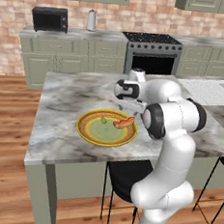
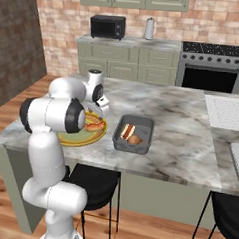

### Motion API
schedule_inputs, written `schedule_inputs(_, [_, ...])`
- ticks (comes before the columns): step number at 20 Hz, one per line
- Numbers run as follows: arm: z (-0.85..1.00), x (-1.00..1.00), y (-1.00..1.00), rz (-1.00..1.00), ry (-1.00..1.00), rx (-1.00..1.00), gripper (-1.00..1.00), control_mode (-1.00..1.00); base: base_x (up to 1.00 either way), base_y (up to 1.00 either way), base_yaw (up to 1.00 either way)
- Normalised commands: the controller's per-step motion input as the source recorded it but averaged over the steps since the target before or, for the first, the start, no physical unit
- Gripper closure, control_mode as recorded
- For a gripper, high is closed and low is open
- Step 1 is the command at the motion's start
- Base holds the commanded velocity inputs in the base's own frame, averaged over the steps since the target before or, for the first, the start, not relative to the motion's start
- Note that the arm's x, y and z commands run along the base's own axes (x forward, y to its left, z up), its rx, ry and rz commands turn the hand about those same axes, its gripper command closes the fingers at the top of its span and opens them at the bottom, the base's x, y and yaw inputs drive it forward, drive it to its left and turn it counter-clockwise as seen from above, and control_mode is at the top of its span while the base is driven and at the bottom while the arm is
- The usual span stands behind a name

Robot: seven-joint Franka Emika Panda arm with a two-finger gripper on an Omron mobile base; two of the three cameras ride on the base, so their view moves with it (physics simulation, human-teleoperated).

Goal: Place one cooked food and one vegetable from the large plate to each tupperware container.

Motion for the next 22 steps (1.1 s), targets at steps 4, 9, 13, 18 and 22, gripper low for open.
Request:
schedule_inputs(4, [-0.24,-0.05,-0.03,-0.08,0.07,0.0,-1.0,-1.0,0.0,0.0,0.0])
schedule_inputs(9, [-0.18,-0.02,0.0,-0.02,0.06,0.0,-1.0,-1.0,0.0,0.0,0.0])
schedule_inputs(13, [-0.29,0.0,0.0,-0.04,0.1,0.0,-1.0,-1.0,0.0,0.0,0.0])
schedule_inputs(18, [-0.28,0.0,0.04,-0.01,0.04,0.0,-1.0,-1.0,0.0,0.0,0.0])
schedule_inputs(22, [-0.3,0.0,0.1,0.0,0.02,0.0,-1.0,-1.0,0.0,0.0,0.0])
